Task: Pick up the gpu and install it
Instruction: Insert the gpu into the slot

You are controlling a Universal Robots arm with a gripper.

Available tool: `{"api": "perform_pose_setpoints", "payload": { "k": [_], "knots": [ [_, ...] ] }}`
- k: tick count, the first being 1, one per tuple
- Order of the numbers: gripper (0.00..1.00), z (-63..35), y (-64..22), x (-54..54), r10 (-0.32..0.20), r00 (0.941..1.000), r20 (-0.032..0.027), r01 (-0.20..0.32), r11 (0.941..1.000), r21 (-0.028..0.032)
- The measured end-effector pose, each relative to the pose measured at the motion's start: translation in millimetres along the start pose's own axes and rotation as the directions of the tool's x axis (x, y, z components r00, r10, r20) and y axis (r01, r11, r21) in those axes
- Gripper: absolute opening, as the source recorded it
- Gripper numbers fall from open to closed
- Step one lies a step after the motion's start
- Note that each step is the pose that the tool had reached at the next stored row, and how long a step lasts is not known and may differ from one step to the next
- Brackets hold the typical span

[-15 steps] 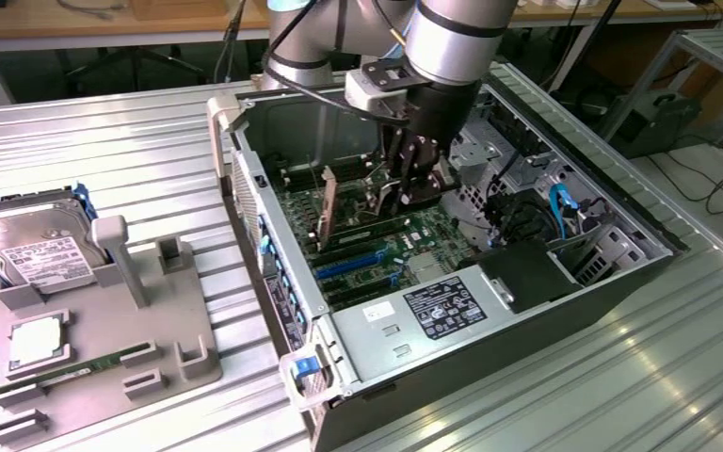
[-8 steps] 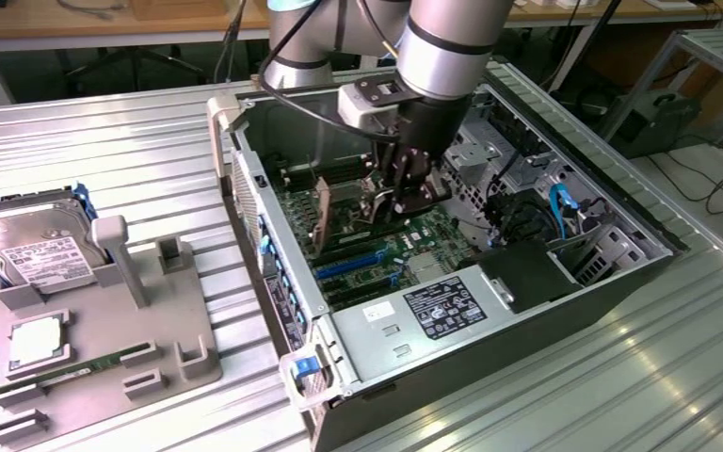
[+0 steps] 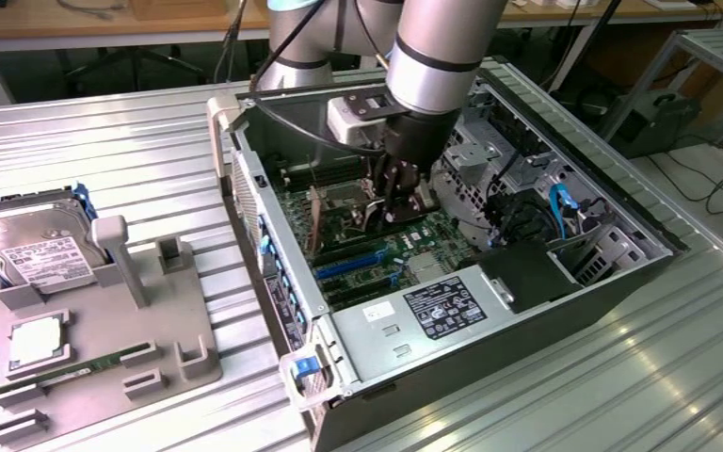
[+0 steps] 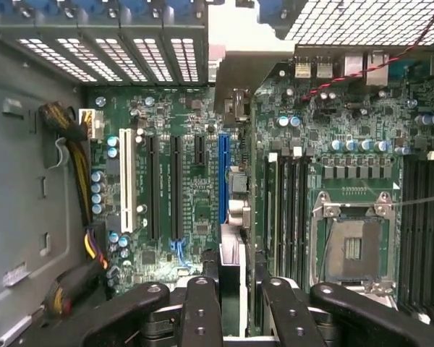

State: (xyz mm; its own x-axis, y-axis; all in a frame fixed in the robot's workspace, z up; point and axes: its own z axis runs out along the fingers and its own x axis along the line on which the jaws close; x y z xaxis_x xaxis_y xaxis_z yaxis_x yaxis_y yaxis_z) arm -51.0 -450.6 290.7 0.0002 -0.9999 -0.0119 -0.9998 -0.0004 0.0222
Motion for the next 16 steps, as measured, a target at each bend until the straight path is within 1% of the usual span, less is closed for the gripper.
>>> {"api": "perform_pose_setpoints", "payload": {
  "k": [1,2,3,4,5,7,8,9,10,11,12,14,16],
  "knots": [
    [0.27,1.0,2.1,0.0,0.000,1.0000,0.0007,0.000,1.0000,0.0000],
    [0.27,1.5,3.6,0.1,0.000,1.0000,0.0037,0.000,1.0000,-0.0001],
    [0.27,2.1,4.6,0.0,0.000,1.0000,0.0095,0.000,1.0000,-0.0001],
    [0.27,2.9,5.4,0.0,0.000,0.9999,0.0129,0.000,1.0000,0.0000],
    [0.27,4.4,5.5,0.1,0.000,0.9999,0.0144,0.000,1.0000,0.0002],
    [0.27,8.6,5.5,0.6,0.000,0.9999,0.0143,0.000,1.0000,0.0004],
    [0.27,9.8,5.5,0.6,0.000,0.9999,0.0144,0.000,1.0000,0.0024],
    [0.27,10.6,5.6,0.6,0.000,0.9999,0.0142,0.000,1.0000,0.0057],
    [0.27,11.5,5.8,0.6,0.000,0.9999,0.0143,0.000,0.9999,0.0104],
    [0.27,12.0,6.1,0.7,0.000,0.9999,0.0139,0.000,0.9999,0.0167],
    [0.27,12.9,6.8,0.6,0.001,0.9999,0.0141,-0.001,0.9998,0.0203],
    [0.27,16.5,8.6,0.6,0.002,0.9999,0.0140,-0.002,0.9998,0.0205],
    [0.27,19.7,9.4,0.7,0.004,0.9999,0.0132,-0.004,0.9998,0.0195]
  ]
}}
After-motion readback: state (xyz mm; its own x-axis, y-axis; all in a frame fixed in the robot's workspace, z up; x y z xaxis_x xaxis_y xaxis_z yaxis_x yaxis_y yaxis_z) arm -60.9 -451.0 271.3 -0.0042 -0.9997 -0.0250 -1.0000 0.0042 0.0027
